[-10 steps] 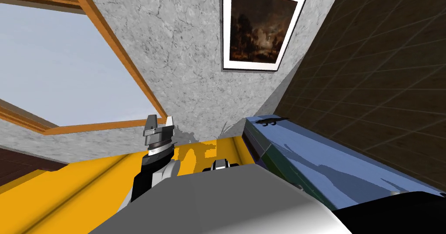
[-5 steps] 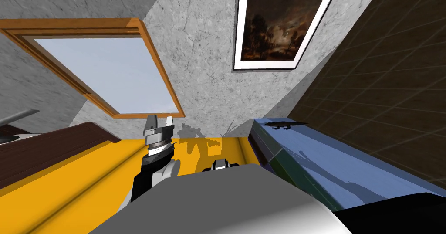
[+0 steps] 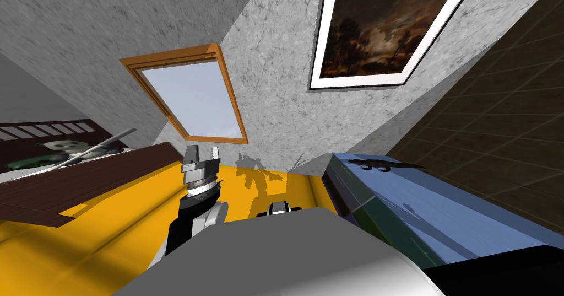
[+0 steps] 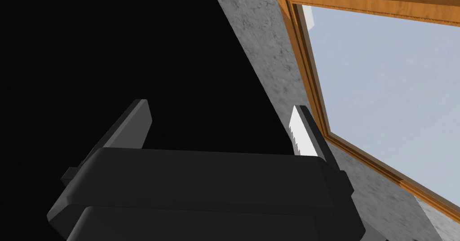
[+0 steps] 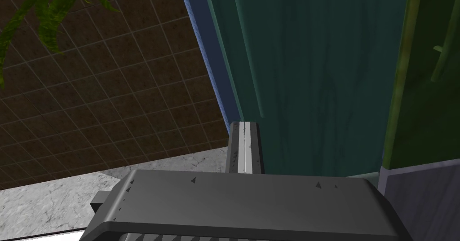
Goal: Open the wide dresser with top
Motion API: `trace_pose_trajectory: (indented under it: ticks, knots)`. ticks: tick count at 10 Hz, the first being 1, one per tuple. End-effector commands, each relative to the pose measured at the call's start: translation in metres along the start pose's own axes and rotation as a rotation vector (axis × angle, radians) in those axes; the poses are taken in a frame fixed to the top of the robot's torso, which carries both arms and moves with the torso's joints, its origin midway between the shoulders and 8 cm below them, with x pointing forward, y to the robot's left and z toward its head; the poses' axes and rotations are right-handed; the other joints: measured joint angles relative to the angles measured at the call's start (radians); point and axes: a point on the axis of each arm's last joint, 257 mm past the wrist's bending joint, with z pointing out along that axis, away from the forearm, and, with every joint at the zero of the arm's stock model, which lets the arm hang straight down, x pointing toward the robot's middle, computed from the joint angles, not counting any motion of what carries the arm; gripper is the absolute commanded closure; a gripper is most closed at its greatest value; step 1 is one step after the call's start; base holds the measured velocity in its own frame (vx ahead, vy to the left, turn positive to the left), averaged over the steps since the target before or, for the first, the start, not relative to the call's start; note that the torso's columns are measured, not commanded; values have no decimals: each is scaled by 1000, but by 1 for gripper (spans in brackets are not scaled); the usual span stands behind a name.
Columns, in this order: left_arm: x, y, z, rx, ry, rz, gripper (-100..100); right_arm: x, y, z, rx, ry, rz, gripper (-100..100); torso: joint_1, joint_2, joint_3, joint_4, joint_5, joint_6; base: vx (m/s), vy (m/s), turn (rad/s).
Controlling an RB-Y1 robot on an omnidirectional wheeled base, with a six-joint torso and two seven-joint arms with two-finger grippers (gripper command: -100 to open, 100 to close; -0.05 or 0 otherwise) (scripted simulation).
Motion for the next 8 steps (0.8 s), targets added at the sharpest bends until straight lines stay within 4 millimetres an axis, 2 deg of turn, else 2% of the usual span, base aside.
trace_pose_trajectory:
  ticks: [1, 4, 6, 7, 8]
  knots:
    - [0, 0, 0, 0, 0, 0, 0, 1, -8, 12, 16, 0, -3, -100, 1, 0, 0, 0, 0, -1, -69, -74, -40]
    - [0, 0, 0, 0, 0, 0, 0, 1, -19, 29, 40, -2, -9, -100, 1, 5, 3, 2, 0, -1, -97, -164, -33]
    - [0, 0, 0, 0, 0, 0, 0, 0, -17, 25, 35, -2, -8, -100, 11, 0, 1, 1, 2, -2, -33, -52, -3]
    - [0, 0, 0, 0, 0, 0, 0, 0, -17, 26, 35, -1, -8, 100, 12, -2, -1, 0, 3, -1, -7, -9, -1]
    - [0, 0, 0, 0, 0, 0, 0, -1, -16, 25, 33, 0, -8, 100, 10, -1, -1, 0, 3, -1, 9, 99, 10]
